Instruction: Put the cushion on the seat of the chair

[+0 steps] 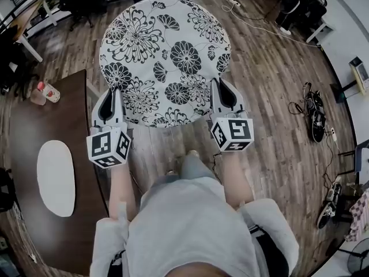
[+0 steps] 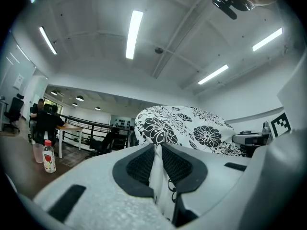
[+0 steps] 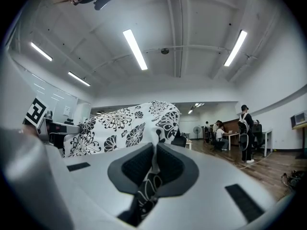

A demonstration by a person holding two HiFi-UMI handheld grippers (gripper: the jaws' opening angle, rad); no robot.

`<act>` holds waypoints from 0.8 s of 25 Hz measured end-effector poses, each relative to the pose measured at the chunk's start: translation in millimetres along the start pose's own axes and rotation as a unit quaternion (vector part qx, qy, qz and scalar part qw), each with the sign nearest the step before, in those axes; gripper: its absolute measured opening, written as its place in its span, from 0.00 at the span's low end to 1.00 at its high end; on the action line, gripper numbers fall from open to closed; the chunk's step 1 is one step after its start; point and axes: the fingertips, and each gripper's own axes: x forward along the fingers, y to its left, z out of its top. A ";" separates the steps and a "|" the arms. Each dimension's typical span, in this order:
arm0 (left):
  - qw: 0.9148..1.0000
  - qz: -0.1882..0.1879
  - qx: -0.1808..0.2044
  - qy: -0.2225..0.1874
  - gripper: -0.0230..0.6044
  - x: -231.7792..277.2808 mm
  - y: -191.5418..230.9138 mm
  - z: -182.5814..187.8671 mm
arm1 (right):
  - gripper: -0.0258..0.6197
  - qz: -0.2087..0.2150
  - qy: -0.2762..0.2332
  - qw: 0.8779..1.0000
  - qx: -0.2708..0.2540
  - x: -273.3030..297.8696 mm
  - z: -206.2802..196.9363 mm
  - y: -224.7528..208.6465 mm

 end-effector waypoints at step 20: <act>1.000 -0.006 -0.003 -0.011 0.09 2.5 3.7 -7.0 | 0.08 -0.010 -0.017 1.000 -0.012 1.4 -1.2 -1.2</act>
